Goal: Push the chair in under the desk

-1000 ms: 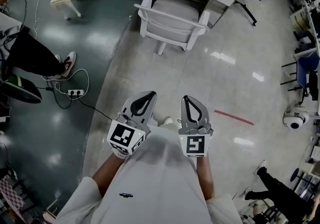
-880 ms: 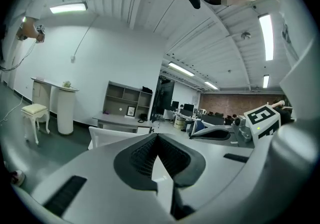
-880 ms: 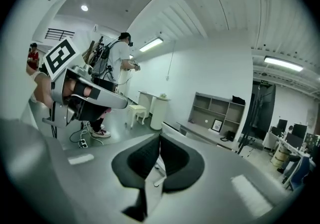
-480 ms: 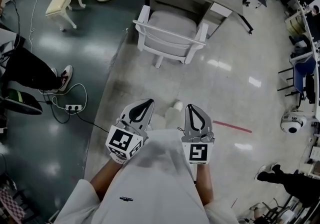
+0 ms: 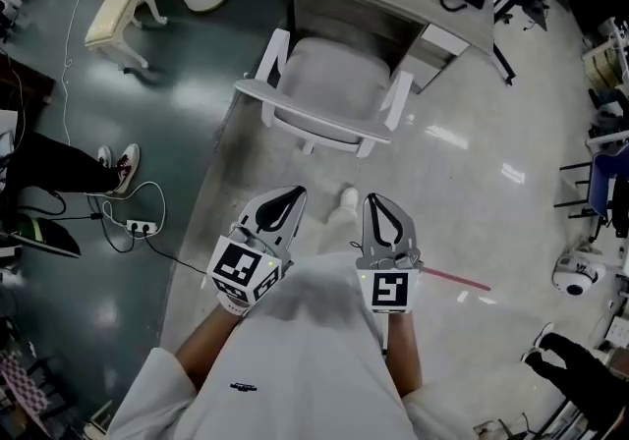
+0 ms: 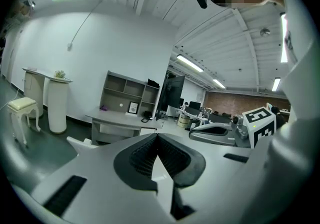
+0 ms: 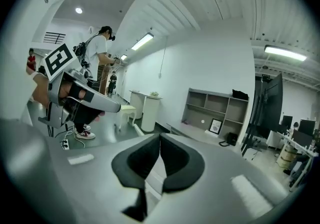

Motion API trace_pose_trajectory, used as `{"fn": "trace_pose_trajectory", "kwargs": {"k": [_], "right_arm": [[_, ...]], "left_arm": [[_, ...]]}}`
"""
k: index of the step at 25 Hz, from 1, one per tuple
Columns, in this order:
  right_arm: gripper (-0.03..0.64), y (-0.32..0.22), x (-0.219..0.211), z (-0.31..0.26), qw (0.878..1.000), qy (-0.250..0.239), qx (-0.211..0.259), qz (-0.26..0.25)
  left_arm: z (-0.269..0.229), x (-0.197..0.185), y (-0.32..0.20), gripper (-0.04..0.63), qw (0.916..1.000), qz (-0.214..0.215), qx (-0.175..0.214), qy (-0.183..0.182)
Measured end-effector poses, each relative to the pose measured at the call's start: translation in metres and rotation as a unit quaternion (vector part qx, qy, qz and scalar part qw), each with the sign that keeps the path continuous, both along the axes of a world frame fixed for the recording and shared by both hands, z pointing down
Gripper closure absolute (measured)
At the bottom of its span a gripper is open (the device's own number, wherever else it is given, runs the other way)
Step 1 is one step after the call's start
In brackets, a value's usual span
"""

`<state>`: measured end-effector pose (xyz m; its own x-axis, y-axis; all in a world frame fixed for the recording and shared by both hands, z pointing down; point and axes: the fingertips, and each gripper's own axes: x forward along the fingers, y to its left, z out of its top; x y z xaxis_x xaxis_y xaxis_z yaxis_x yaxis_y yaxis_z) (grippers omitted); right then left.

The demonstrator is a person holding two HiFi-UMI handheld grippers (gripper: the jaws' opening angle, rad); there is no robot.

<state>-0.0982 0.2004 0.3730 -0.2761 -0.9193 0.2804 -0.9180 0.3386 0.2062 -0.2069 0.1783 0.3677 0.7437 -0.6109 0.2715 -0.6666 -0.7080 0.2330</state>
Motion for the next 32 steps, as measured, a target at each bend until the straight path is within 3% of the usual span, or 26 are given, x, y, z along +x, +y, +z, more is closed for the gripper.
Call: {"fn": "trace_pose_trajectory", "kwargs": {"k": [7, 13, 21, 25, 29, 32], "right_arm": [[0.601, -0.099, 0.069, -0.016, 0.998, -0.026, 0.002, -0.058], [0.597, -0.145, 0.101, -0.006, 0.994, -0.027, -0.018, -0.108], [0.555, -0.166, 0.104, 0.017, 0.99, -0.028, -0.036, -0.133], [0.492, -0.164, 0.094, 0.052, 0.979, -0.015, -0.108, -0.175], [0.469, -0.159, 0.084, 0.082, 0.969, 0.021, -0.136, -0.207], [0.455, -0.154, 0.075, 0.106, 0.961, 0.033, -0.153, -0.23]], "left_arm": [[-0.012, 0.093, -0.087, 0.588, 0.9998, -0.005, -0.006, -0.019], [-0.005, 0.124, -0.128, 0.588, 0.9972, -0.022, 0.0, -0.072], [0.028, 0.154, -0.142, 0.586, 0.9897, 0.053, -0.036, -0.128], [0.048, 0.17, -0.142, 0.566, 0.9744, 0.118, -0.021, -0.19], [0.08, 0.174, -0.139, 0.56, 0.9513, 0.177, -0.028, -0.251], [0.104, 0.172, -0.133, 0.496, 0.9306, 0.218, -0.038, -0.291]]}}
